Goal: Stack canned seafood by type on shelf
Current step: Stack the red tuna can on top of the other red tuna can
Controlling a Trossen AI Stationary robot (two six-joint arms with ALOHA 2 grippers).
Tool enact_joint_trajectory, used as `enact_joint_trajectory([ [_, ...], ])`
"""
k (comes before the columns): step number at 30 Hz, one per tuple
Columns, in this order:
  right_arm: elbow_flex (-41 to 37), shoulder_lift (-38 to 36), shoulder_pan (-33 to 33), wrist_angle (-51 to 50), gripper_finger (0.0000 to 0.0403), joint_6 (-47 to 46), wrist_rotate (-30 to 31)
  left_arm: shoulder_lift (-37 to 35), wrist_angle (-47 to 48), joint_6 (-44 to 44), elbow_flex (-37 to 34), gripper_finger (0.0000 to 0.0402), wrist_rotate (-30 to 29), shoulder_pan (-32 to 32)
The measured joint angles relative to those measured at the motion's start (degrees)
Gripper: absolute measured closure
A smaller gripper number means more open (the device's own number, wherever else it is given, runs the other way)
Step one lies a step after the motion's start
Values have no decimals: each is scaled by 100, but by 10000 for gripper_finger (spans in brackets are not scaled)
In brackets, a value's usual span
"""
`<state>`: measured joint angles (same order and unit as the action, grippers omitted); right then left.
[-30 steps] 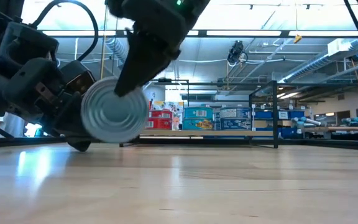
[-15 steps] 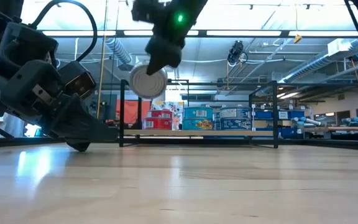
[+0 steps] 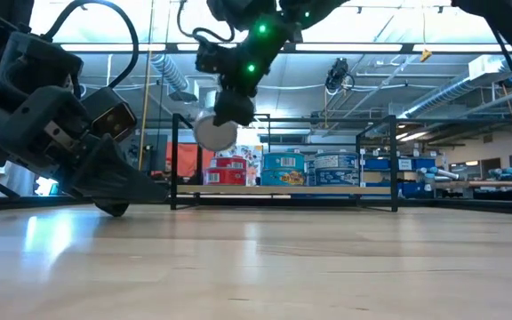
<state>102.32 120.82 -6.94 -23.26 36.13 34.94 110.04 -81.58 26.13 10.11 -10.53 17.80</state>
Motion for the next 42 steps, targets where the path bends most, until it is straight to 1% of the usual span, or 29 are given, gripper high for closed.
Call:
enact_joint_trajectory([
  [1, -22, 6, -42, -60, 247, 7, -58, 0, 2, -2, 4, 399, 11, 0],
  [3, -185, 6, -115, 165, 247, 11, -246, 0, 1, -2, 5, 399, 12, 0],
  [6, -412, 6, -183, 323, 247, 104, -148, 0, 2, -4, 5, 399, 13, 0],
  [12, -766, 6, -238, 670, 247, 142, -152, 0, 2, -15, 5, 399, 18, 2],
  [17, -817, 3, -251, 734, 243, 91, -225, 0, 4, -15, 5, 399, 20, 3],
  [22, -819, 3, -258, 671, 219, -196, -328, 0, 4, -15, 7, 399, 22, 4],
  [28, -833, 3, -260, 596, 187, -234, -615, 0, 2, -13, 7, 399, 24, 4],
  [37, -831, 3, -282, 533, 141, -736, -627, 0, 2, 0, 7, 399, 26, 4],
  [42, -828, 6, -336, 426, 129, -904, -621, 0, 2, 2, 7, 399, 26, 4],
])
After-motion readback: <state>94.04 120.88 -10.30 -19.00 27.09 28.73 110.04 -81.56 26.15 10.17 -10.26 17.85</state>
